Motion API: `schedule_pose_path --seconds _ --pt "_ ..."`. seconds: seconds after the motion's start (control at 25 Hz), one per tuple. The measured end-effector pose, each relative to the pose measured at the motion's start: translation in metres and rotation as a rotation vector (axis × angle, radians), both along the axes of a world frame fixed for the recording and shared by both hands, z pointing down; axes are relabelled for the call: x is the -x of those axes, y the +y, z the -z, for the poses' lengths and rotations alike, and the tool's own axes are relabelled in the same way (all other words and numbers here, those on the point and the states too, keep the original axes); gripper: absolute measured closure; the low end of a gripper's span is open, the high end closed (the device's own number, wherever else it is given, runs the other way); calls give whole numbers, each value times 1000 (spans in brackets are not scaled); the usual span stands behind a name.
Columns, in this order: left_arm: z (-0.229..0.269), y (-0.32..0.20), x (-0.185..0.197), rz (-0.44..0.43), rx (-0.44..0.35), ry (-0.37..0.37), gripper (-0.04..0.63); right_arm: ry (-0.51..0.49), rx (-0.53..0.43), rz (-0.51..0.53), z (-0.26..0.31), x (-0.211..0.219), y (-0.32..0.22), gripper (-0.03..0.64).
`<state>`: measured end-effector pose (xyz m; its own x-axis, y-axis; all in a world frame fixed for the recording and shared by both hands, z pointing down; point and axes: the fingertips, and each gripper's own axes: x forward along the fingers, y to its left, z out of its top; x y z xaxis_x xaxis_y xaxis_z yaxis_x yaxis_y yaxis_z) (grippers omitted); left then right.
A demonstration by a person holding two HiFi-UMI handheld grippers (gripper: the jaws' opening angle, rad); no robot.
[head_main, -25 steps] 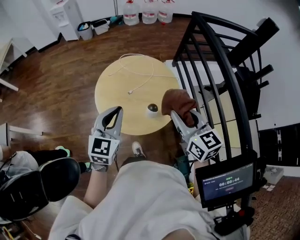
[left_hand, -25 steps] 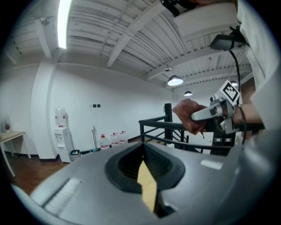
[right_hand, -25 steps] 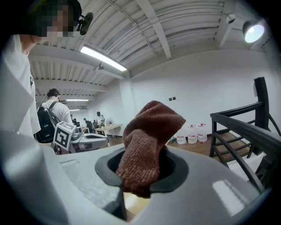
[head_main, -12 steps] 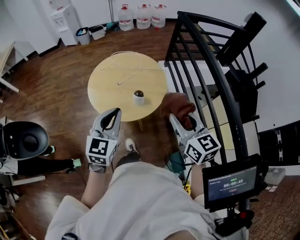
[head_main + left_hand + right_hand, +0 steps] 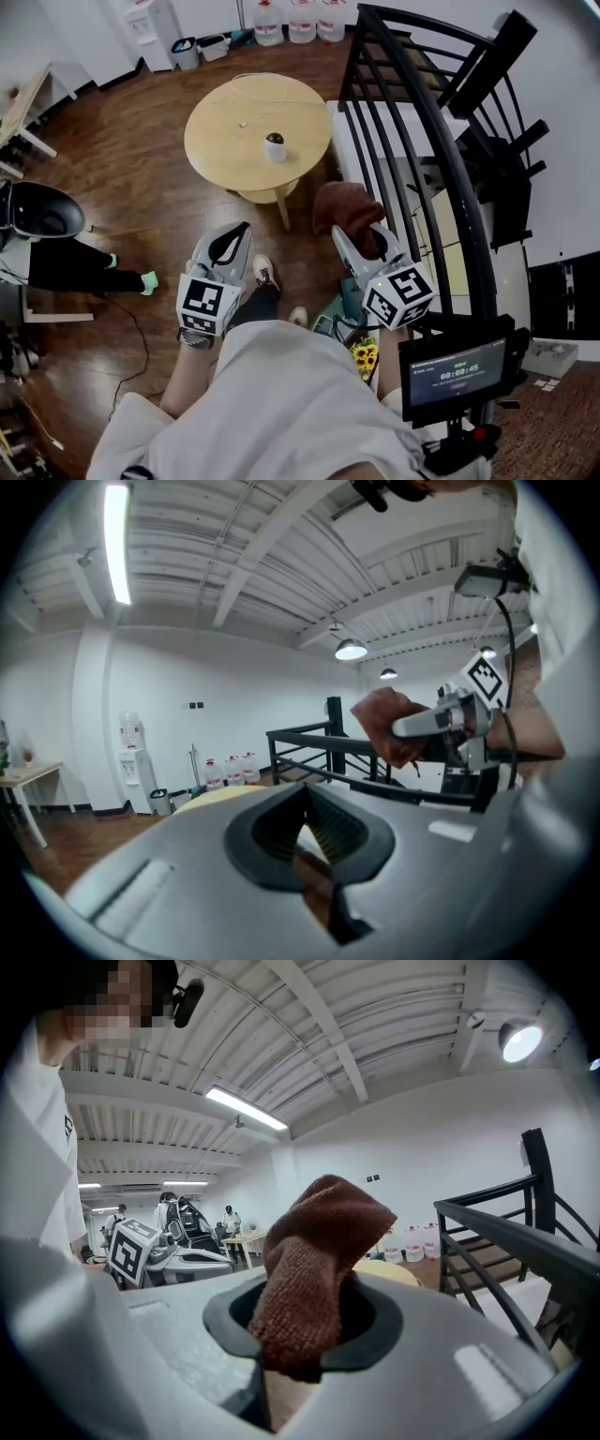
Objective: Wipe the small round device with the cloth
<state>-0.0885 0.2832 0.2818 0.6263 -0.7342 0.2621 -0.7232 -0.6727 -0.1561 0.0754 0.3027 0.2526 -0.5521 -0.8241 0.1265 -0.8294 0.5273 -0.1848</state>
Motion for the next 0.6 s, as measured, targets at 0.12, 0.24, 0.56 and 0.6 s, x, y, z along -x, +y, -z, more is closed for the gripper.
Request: schedule_pose_path --seconds 0.12,0.24,0.56,0.6 --pt "8 21 0 3 0 -15 588 -11 -5 4 5 1 18 512" --pt "18 27 2 17 -13 -12 588 -12 -6 2 9 1 30 512" --pt "25 31 9 -15 -26 2 588 -13 -23 -55 13 12 37 512" --pt "26 31 11 -19 -29 4 588 -13 -31 -59 14 14 36 512"
